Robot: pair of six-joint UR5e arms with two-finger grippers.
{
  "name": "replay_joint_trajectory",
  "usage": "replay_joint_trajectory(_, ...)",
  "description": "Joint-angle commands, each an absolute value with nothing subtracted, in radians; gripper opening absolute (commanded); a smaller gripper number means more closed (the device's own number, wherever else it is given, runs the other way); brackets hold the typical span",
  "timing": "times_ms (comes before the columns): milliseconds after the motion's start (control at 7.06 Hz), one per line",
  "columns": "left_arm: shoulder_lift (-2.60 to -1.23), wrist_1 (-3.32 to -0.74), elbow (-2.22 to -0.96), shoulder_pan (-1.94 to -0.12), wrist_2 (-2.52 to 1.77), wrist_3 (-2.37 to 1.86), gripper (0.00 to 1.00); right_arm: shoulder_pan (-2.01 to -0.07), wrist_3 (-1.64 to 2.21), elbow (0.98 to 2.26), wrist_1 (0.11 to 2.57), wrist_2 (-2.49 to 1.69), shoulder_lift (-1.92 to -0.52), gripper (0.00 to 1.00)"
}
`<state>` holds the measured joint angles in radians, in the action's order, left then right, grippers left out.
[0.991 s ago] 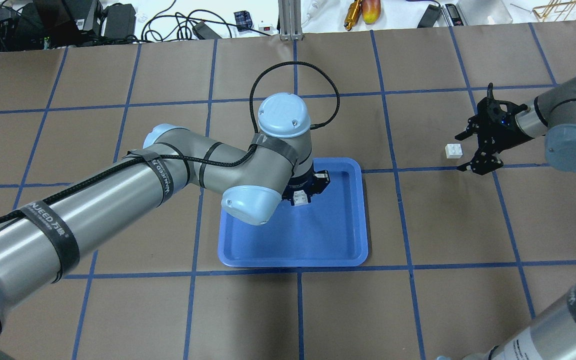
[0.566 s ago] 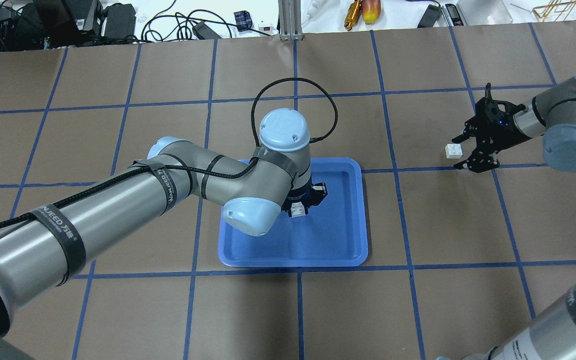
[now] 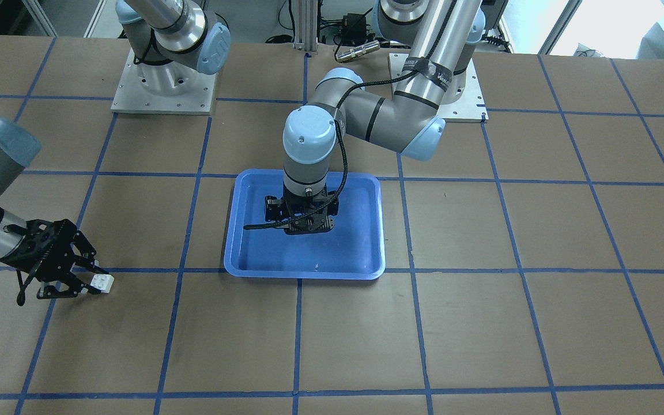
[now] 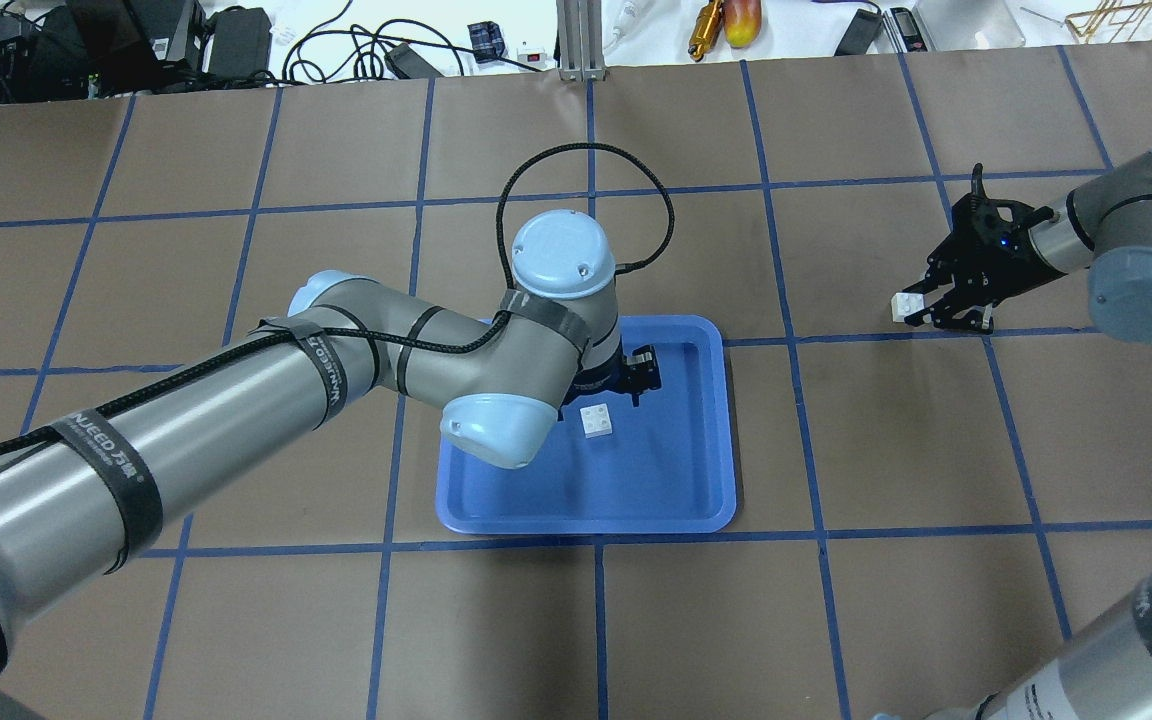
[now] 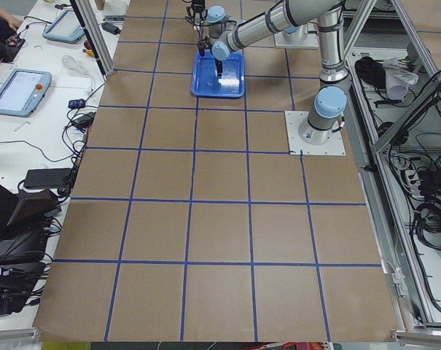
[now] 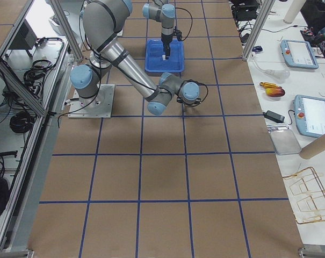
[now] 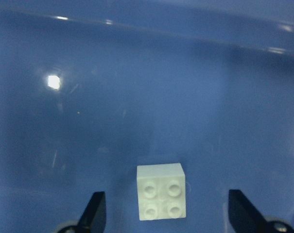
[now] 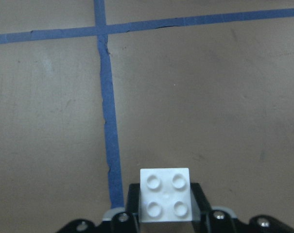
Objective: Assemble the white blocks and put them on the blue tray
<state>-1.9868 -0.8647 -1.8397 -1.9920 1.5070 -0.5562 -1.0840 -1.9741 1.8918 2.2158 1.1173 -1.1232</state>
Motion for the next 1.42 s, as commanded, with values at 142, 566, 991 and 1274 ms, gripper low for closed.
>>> replay_joint_trajectory(142, -1.878, -0.993, -1.799, -1.802, 1.515, -0.288, 1.0, -1.156, -1.96, 1.898, 2.175, 1.095, -1.228, 0.12)
replay_joint_trajectory(566, -1.809, -1.283, -1.65, -1.573, 1.522, 0.079, 1.0, -1.354, -1.866, 1.898, 2.135, 1.097, -1.288, 0.12)
replay_joint_trajectory(991, -1.725, -1.478, -1.496, -1.551, 1.528, 0.106, 1.0, -1.553, -1.659, 1.898, 2.161, 1.104, -1.289, 0.13)
replay_joint_trajectory(1274, -1.658, -1.506, -1.502, -1.559, 1.526, 0.109, 1.0, -1.659, -1.507, 1.898, 2.202, 1.111, -1.279, 0.13)
